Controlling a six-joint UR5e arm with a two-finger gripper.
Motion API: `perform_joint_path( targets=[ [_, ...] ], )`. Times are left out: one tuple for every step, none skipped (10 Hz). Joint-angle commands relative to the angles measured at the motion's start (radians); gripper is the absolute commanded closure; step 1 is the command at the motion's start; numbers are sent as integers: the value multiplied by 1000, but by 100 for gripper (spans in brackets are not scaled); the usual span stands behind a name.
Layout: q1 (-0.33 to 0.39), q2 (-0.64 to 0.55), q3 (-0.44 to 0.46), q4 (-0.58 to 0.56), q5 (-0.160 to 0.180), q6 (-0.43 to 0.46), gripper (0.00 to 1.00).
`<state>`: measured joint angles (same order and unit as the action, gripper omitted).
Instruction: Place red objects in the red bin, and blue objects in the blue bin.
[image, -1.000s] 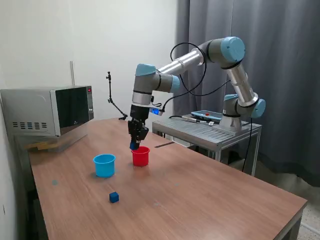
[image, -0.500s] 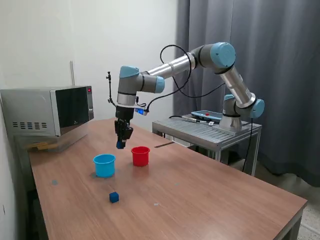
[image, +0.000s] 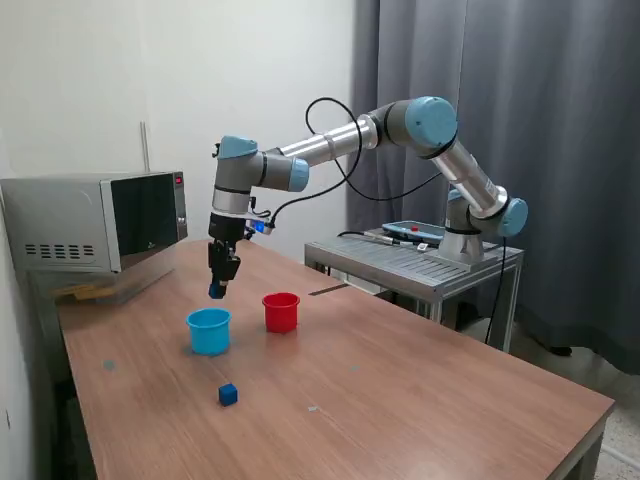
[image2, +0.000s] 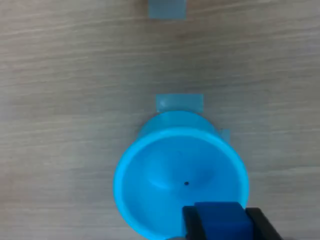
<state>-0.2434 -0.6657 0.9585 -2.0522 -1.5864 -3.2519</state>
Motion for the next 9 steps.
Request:
perform_joint_path(
  targets=[
    [-13,27,-20,21,2,4,100],
    [-13,40,-27,42,3,6,100],
    [-11,44,-26,43,3,6,100],
    [-11,55,-30,43,3,6,100],
    [-11,60,-30,43,3,6,100],
    [-10,67,-34,43,3,1,100],
    [-10,67,-41,43,2,-2,100],
    [-11,67,-44,41,3,-3,100],
    [-10,67,-44,41,3,-6,100]
  ],
)
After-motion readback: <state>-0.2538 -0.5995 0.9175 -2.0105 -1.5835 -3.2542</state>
